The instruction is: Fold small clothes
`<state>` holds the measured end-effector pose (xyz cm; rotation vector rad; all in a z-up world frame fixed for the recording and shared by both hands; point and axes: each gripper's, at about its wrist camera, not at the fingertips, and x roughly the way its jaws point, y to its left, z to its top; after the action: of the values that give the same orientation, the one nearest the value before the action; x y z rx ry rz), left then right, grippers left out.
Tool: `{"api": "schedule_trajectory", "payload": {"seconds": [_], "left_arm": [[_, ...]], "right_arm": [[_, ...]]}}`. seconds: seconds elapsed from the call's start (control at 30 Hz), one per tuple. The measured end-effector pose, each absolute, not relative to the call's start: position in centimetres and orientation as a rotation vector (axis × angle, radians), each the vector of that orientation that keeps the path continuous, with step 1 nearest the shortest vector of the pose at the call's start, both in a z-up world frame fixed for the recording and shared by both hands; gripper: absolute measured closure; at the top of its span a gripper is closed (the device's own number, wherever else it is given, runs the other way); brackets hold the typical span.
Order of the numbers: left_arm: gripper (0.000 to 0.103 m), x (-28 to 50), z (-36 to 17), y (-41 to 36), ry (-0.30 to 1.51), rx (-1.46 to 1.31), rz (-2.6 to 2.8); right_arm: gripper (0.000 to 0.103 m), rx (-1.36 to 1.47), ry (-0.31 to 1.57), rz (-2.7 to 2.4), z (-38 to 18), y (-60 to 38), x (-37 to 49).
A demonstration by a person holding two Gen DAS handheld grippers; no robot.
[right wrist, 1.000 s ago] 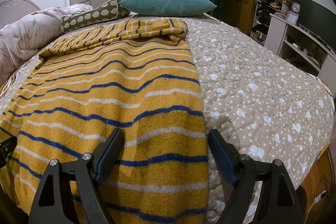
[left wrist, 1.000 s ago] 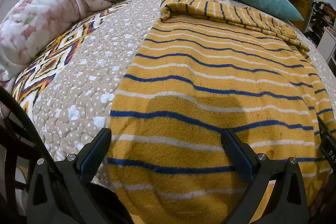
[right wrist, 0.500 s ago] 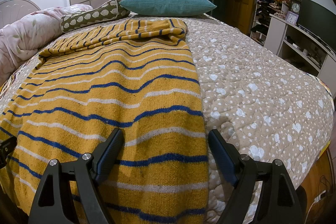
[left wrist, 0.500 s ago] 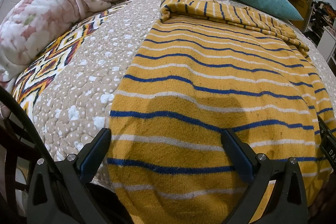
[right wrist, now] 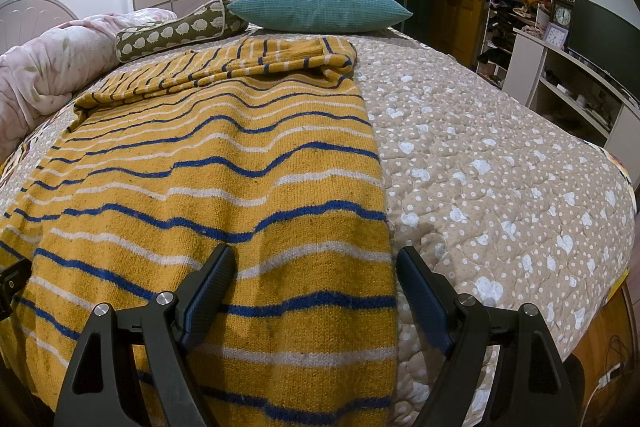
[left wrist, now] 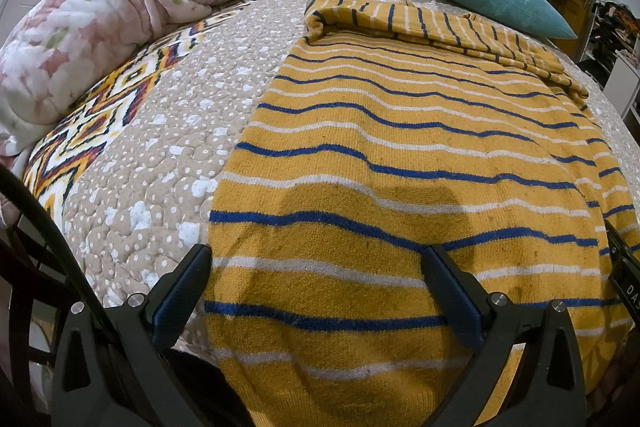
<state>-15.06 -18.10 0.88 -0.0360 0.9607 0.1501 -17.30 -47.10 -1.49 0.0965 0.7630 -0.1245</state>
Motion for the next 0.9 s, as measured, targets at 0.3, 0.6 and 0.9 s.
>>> {"api": "schedule_trajectory", "payload": {"seconds": [0.3,0.6,0.9], "left_arm": [[0.000,-15.1,0.9,-18.2,0.961,-0.036,0.153],[0.000,-15.1,0.8,-18.3,0.954,-0.030,0.152],[0.000,-15.6,2.7,-17.3,0.945,-0.076,0.102]], "right_arm": [[0.017,0.096,0.761,-0.125,-1.5,-47.2,-17.3],[0.017,0.095,0.761,-0.126,-1.5,-47.1,-17.3],[0.017,0.085,0.791,-0.109,-0.9,-47.4,-17.0]]}}
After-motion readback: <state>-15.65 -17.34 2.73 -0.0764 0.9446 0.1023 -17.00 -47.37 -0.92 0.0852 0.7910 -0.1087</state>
